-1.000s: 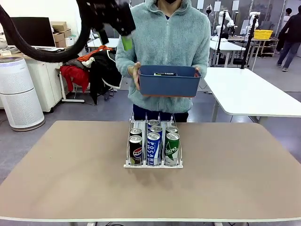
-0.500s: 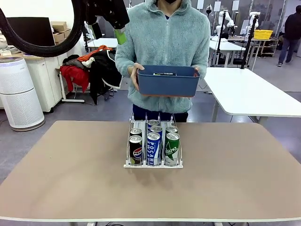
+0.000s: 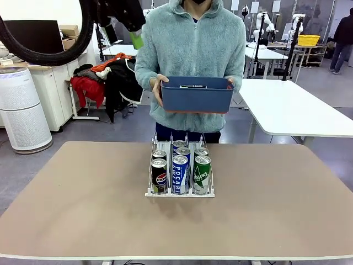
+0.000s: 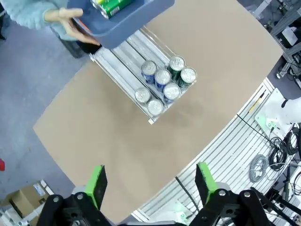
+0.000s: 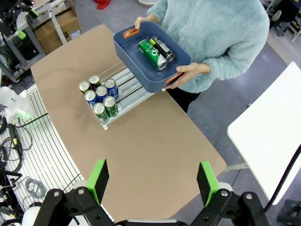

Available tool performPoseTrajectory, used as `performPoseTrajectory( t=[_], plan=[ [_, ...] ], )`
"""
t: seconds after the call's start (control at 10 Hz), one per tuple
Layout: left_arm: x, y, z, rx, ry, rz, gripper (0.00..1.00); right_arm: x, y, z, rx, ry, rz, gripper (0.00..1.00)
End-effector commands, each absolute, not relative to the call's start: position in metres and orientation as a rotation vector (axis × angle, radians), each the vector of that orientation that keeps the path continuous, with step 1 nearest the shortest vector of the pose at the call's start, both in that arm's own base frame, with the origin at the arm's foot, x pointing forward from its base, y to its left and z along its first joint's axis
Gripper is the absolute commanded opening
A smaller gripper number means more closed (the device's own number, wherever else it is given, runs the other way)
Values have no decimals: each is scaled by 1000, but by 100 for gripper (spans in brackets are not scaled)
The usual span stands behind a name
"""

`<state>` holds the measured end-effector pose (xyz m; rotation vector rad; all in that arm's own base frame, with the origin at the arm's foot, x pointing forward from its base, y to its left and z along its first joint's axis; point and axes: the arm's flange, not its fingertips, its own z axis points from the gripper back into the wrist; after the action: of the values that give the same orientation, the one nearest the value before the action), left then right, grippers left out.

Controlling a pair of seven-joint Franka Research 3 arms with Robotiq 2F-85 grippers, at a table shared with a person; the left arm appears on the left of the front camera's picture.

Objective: Fill the beverage cans into the dispenser.
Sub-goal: Pick up the Pepsi coke handed by the human.

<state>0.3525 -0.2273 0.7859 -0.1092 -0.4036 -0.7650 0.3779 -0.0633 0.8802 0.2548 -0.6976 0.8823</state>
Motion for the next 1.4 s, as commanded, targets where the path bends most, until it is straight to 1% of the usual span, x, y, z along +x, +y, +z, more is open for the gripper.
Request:
performPoseTrajectory(
  t=[0.0,0.1,0.2,0.4,0.6,0.9,1.0,1.1,1.3],
  plan=[
    [362,-195,786,-177,-508,-844,100,377,-62,880,255,-698,884,100],
    [367,-175,790,-207,-540,-887,100,377,-62,880,255,-698,884,100],
    [371,-163,792,-191,-556,-889,100,377,-62,880,255,-698,884,100],
    [373,-147,800,-163,-633,-844,100,377,-62,880,255,-698,884,100],
    [379,-141,822,-173,-708,-840,100,377,-62,880,255,-698,884,100],
    [402,-139,838,-178,-731,-842,100,377,-62,880,255,-698,884,100],
    [400,-146,842,-197,-740,-821,100,377,-62,880,255,-698,884,100],
    [392,-144,834,-144,-716,-818,100,377,-62,880,255,-698,884,100],
    [392,-144,834,-144,-716,-818,100,377,-62,880,255,-698,884,100]
  ],
)
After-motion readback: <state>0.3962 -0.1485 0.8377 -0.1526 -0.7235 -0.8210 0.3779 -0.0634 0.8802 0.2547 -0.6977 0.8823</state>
